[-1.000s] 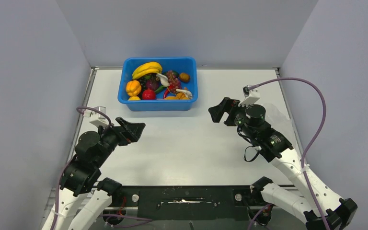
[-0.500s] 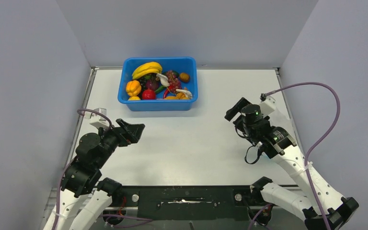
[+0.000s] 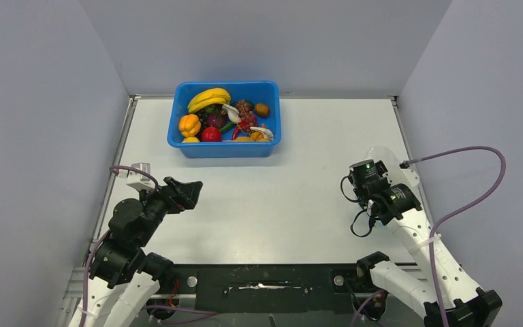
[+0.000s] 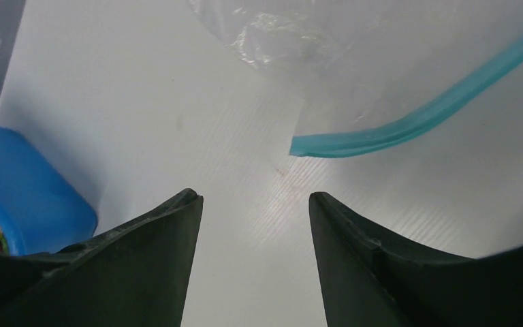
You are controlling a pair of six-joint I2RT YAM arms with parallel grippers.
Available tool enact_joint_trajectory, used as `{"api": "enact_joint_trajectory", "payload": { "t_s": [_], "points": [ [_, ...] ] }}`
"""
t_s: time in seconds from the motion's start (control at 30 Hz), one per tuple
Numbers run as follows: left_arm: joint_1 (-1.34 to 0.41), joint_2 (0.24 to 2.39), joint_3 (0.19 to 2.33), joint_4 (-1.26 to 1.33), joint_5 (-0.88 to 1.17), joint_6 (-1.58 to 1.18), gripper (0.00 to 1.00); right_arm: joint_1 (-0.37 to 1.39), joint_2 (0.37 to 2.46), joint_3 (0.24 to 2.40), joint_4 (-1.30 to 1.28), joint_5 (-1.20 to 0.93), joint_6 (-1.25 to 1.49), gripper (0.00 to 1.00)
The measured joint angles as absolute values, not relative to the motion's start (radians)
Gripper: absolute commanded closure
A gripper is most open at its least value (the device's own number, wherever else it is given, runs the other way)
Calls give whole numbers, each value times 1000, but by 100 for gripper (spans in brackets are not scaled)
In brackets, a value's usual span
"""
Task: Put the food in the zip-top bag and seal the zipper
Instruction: Pick up the zipper food storage bag at the center of the board.
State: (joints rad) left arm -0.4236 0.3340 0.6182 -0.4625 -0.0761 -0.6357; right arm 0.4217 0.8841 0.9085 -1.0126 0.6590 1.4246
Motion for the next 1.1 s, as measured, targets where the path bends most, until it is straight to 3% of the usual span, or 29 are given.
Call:
{"api": "enact_joint_trajectory", "payload": {
  "t_s": [0.3,0.77,0.93,1.0,1.1],
  "points": [
    [-424,295,610,-451,-101,-617,14,209,883,760,-965,597,1427,40],
    [-424,297,610,-451,-101,-614,15,43,933,625,-783,497,1381,43],
    [-424,297,610,-451,-101,-612,15,25,935,610,-760,489,1376,29],
    [-424,297,610,-451,-101,-612,15,25,935,609,-763,487,1383,32],
    [-424,297,610,-451,-101,-611,15,23,935,601,-762,488,1393,43]
  ]
}}
